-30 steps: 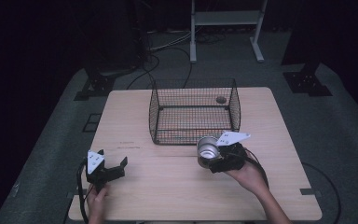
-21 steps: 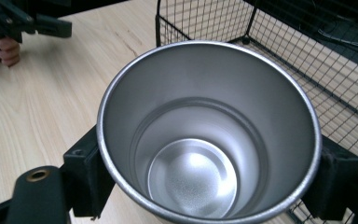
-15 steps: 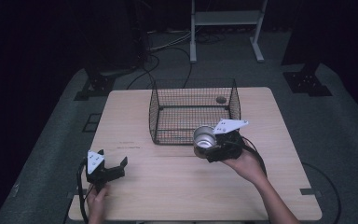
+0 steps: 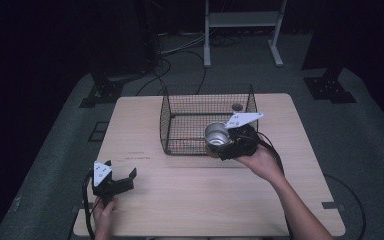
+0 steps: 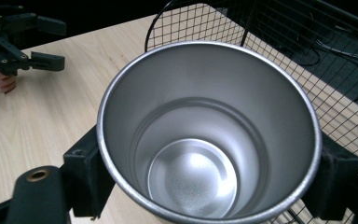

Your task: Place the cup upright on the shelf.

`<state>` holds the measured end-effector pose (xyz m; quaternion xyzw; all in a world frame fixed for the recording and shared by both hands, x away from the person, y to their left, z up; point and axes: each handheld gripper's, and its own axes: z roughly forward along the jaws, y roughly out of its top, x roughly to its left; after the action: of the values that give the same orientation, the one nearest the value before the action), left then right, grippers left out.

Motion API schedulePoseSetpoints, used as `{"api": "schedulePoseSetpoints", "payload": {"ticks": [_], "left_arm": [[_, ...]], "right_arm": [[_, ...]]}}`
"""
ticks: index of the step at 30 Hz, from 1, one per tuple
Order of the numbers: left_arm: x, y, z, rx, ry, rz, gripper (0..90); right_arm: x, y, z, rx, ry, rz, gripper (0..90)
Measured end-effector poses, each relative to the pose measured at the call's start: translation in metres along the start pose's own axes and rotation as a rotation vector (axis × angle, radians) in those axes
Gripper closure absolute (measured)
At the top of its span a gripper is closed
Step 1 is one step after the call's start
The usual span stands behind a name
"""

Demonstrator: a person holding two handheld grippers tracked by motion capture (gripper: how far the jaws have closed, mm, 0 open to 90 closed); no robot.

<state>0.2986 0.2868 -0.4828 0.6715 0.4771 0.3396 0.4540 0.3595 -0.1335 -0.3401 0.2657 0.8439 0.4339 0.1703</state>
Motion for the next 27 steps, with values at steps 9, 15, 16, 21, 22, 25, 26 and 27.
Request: {"api": "schedulePoseSetpoints", "payload": {"ticks": [9,15,16,21,22,25,26,27], "left_arm": [[0.0,0.0,0.0,-0.003,-0.001,-0.001,0.0],[0.0,0.0,0.0,-0.001,-0.001,-0.002,0.0],[0.0,0.0,0.0,-0.001,-0.001,-0.002,0.0],[0.001,0.0,0.0,-0.005,-0.002,-0.005,0.0],[0.001,0.0,0.0,-0.005,-0.002,-0.004,0.0],[0.001,0.0,0.0,-0.006,-0.002,-0.003,0.0],[0.001,0.0,0.0,-0.006,-0.001,-0.004,0.0],[0.001,0.0,0.0,-0.006,-0.001,-0.004,0.0]], "right_arm": [[-0.005,0.015,0.004,0.015,-0.003,-0.017,18.1],[-0.011,0.027,0.007,0.006,-0.002,-0.011,18.1],[-0.011,0.027,0.007,0.006,-0.002,-0.011,18.1],[-0.015,0.044,0.012,0.008,-0.011,-0.022,18.1],[-0.016,0.046,0.013,0.008,-0.014,-0.023,18.1],[-0.019,0.054,0.017,0.016,-0.017,-0.028,18.1],[-0.02,0.056,0.019,0.019,-0.018,-0.029,18.1],[-0.02,0.056,0.019,0.019,-0.018,-0.029,18.1]]}}
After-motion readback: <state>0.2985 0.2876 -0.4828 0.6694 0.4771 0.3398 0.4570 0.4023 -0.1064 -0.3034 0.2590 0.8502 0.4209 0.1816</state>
